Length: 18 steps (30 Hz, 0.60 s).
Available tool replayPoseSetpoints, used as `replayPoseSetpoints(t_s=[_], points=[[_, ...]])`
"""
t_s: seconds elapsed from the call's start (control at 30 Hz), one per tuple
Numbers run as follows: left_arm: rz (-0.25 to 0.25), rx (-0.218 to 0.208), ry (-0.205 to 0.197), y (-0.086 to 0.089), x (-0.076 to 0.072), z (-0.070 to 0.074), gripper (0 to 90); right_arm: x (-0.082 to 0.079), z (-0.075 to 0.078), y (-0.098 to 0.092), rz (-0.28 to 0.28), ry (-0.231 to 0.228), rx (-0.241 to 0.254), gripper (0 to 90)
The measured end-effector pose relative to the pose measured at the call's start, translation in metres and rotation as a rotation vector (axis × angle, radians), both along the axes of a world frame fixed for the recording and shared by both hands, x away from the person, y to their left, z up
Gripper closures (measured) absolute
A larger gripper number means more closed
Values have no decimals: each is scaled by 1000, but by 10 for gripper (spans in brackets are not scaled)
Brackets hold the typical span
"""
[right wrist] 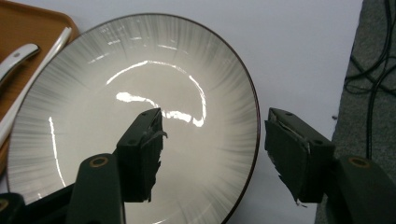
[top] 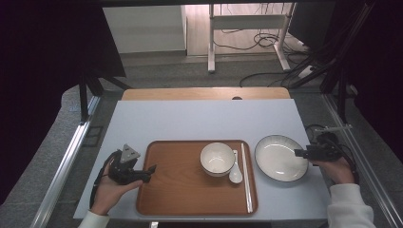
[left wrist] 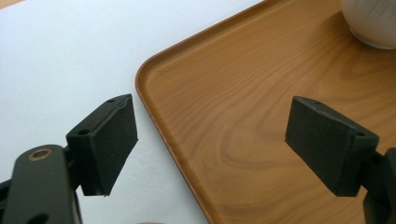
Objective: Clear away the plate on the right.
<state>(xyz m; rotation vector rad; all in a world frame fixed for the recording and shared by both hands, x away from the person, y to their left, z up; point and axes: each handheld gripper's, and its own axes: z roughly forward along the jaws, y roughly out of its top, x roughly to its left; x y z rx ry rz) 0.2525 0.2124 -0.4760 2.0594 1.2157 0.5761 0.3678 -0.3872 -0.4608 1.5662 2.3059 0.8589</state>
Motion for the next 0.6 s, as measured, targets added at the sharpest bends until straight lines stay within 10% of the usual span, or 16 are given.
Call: replayPoseSetpoints(t_s=[0.6], points=[[-1, 4, 5, 0, 0, -1, 165, 9, -23, -10, -19, 120, 57, 496]])
